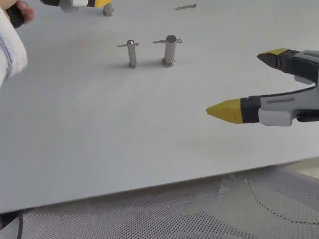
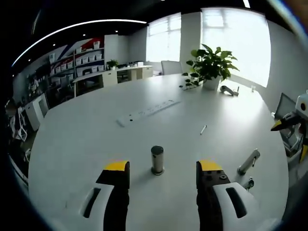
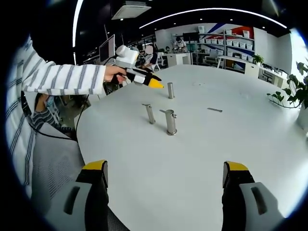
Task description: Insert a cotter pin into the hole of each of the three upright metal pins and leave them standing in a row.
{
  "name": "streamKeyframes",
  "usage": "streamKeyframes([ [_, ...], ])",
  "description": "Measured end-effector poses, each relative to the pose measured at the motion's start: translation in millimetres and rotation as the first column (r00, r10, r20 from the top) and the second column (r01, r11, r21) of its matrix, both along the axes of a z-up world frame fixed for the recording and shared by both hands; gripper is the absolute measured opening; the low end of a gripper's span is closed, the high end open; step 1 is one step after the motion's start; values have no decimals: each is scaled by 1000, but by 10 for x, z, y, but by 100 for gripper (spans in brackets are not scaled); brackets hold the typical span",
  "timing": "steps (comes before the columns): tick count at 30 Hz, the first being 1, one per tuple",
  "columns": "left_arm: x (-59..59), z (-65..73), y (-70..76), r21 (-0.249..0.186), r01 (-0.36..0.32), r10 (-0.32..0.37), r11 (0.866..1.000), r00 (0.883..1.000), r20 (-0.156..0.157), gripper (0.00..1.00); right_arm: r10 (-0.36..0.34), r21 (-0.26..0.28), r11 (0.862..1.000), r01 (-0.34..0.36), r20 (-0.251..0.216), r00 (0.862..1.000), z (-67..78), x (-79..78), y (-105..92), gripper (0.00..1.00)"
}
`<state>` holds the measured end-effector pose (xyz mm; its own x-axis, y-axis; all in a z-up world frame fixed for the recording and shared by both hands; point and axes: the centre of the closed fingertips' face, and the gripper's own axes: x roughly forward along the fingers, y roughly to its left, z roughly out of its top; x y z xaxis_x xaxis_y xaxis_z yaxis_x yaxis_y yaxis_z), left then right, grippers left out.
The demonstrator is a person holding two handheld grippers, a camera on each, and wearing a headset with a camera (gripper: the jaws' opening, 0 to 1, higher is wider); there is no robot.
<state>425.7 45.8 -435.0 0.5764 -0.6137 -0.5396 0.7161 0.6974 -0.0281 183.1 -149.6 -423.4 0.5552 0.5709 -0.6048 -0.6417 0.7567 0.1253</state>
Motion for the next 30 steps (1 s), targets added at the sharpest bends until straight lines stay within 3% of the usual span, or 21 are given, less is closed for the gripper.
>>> streamKeyframes([
  [1, 18, -28, -33, 13, 18, -18, 1000, 1000, 18, 53, -2, 1, 1000, 2, -2, 1000, -3, -2, 1, 98],
  [4, 47, -86, -93, 27, 29, -30, 999, 999, 25, 51, -5, 3, 1000, 5, -9, 1000, -16, -12, 7, 98],
  [10, 155, -167, -150, 41, 15, -17, 999, 999, 47, 32, -3, -8, 1000, 3, -19, 1000, -74, -33, 11, 97],
  [14, 210, -221, -174, 54, 8, -11, 998, 999, 46, 25, -13, -6, 1000, 13, -18, 1000, -56, -34, -22, 97],
  [18, 262, -225, -209, 56, 14, -18, 998, 997, 72, 12, -26, -12, 1000, 25, -17, 1000, -36, -29, -71, 96],
  [19, 284, -209, -208, 72, 22, -28, 997, 996, 90, 12, -27, -13, 1000, 26, -17, 1000, -35, -29, -75, 96],
  [22, 275, -187, -251, 78, 45, -53, 996, 994, 100, 11, -34, -14, 999, 34, -19, 999, -24, -34, -92, 96],
  [24, 285, -188, -250, 54, 45, -50, 998, 995, 82, 11, -34, -13, 999, 34, -20, 999, -15, -47, -87, 95],
  [30, 270, -194, -225, 53, 56, -60, 997, 995, 82, 10, -31, -12, 999, 30, -20, 999, -3, -60, -58, 95],
])
